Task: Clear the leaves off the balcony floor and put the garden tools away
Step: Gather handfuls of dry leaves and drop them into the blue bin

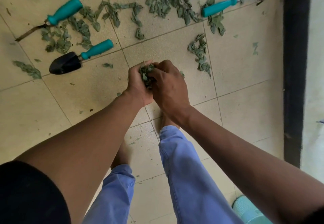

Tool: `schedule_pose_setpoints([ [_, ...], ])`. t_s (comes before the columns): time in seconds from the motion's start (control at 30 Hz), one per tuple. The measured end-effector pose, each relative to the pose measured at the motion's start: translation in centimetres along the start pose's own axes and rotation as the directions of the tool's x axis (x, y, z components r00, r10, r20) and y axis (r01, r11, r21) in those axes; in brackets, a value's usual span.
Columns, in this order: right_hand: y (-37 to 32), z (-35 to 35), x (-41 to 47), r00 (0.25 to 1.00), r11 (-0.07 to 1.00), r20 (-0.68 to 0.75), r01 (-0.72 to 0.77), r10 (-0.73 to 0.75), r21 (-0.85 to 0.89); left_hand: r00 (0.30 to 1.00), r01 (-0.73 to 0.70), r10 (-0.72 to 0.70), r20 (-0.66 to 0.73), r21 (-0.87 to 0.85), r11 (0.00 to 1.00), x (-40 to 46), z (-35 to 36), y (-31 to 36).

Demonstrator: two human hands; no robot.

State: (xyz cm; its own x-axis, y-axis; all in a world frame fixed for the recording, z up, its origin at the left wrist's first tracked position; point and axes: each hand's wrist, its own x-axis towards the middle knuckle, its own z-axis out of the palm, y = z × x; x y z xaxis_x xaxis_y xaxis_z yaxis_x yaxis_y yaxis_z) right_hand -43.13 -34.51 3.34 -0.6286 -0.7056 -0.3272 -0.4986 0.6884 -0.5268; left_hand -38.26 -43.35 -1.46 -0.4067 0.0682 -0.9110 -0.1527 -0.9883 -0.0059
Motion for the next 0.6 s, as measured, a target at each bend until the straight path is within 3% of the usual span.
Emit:
schedule_pose_setpoints([
  [0.1,0.5,-0.4,-0.7,1.0,1.0,-0.018,0.015,-0.015,-0.013,1.0,0.014,-0.014,0.006,0.0,1.0,0.1,0.1,-0.2],
  [0.2,1.4,-1.8,-1.8,0.997,0.995,-0.053,0.06,-0.056,0.084,0.999,0.013,-0.012,0.032,-0.028,1.0,0.3,0.5,-0.3],
  [0.37,5.3,-3.5,-2.1,0.986,0.989,-0.167,0.004,0.021,0.148,0.999,0.026,-0.021,0.05,-0.099,0.995,1.4,1.3,0.0],
  [0.47,9.9,-2.7,-0.8,0.979,0.991,-0.152,-0.137,0.136,0.008,0.997,0.044,-0.037,0.066,-0.104,0.994,2.6,1.3,-0.3],
  [0.53,12.8,-2.1,0.7,0.964,0.946,-0.063,-0.266,0.258,-0.184,0.996,0.053,-0.045,0.082,-0.091,0.994,3.1,1.3,-0.6],
  [0.6,14.9,-1.8,2.6,0.946,0.894,0.039,-0.289,0.321,-0.341,0.994,0.057,-0.049,0.103,-0.082,0.995,3.5,1.4,-0.9],
])
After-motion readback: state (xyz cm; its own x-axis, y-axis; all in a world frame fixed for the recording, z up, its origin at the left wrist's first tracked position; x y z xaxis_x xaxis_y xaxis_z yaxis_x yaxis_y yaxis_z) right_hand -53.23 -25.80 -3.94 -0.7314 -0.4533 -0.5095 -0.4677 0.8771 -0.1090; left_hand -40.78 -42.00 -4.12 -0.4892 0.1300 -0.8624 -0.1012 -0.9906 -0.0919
